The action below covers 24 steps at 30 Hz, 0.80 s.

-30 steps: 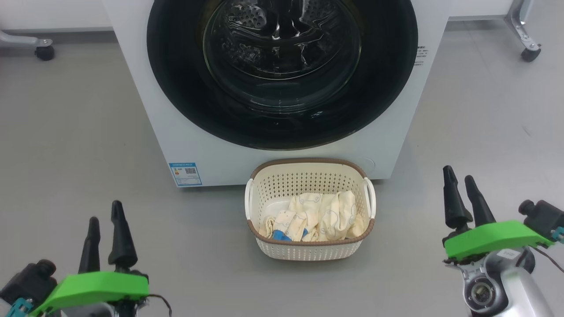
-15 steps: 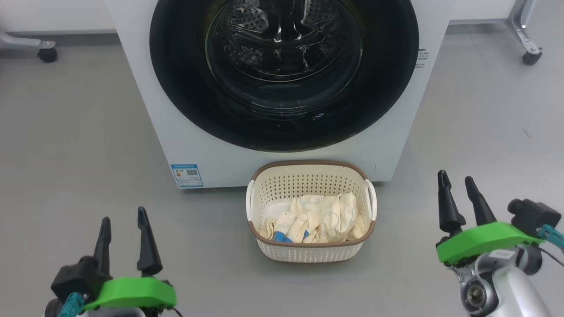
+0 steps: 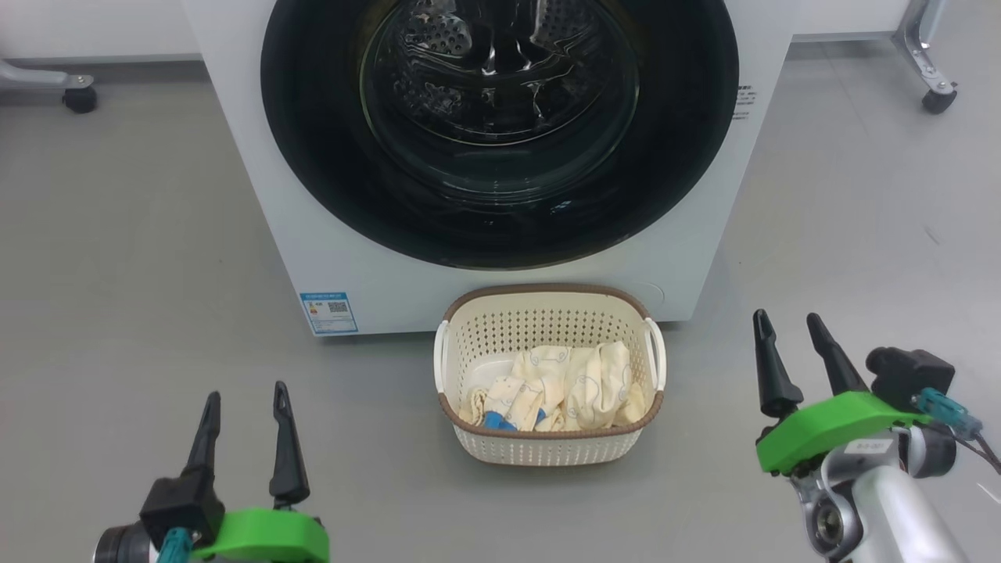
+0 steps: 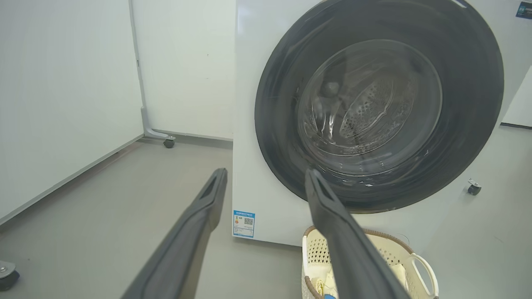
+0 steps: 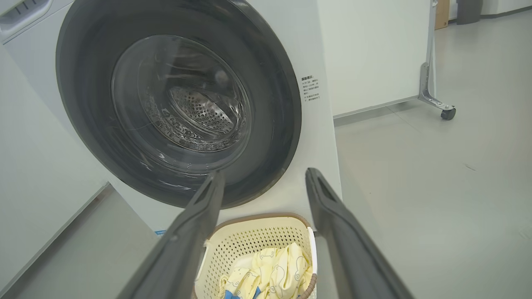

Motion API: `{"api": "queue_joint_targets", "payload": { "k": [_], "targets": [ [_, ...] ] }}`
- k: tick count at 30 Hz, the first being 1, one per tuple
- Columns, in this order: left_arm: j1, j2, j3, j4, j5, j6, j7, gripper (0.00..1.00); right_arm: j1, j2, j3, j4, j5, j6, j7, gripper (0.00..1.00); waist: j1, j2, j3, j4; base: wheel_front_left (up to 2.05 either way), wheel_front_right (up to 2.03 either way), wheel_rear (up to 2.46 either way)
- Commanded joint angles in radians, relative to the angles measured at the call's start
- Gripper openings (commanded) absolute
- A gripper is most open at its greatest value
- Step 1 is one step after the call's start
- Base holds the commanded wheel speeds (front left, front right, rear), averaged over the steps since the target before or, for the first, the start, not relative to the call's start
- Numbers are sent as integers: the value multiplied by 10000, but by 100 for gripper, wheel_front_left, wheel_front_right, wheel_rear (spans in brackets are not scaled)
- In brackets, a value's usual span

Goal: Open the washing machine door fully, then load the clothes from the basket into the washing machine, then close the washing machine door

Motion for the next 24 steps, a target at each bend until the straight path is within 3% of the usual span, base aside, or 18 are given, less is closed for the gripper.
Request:
{"api": "queue_joint_targets", "payload": {
  "k": [1, 10, 24],
  "targets": [
    [-540, 141, 248, -266, 343, -7, -160, 100, -634, -188, 275, -247, -325, -28, -157, 100, 0, 0, 3, -3, 0, 0, 0],
    [-633, 119, 261, -181, 1220, 20, -410, 100, -858, -204, 365, -64, -1222, -30, -358, 100, 0, 0, 67, -1, 0, 0, 0],
    [-673, 88, 262, 405, 1116, -189, -410, 100, -911, -204, 488, 118, -1102, -30, -337, 100, 0, 0, 73, -5, 0, 0, 0]
  ]
}}
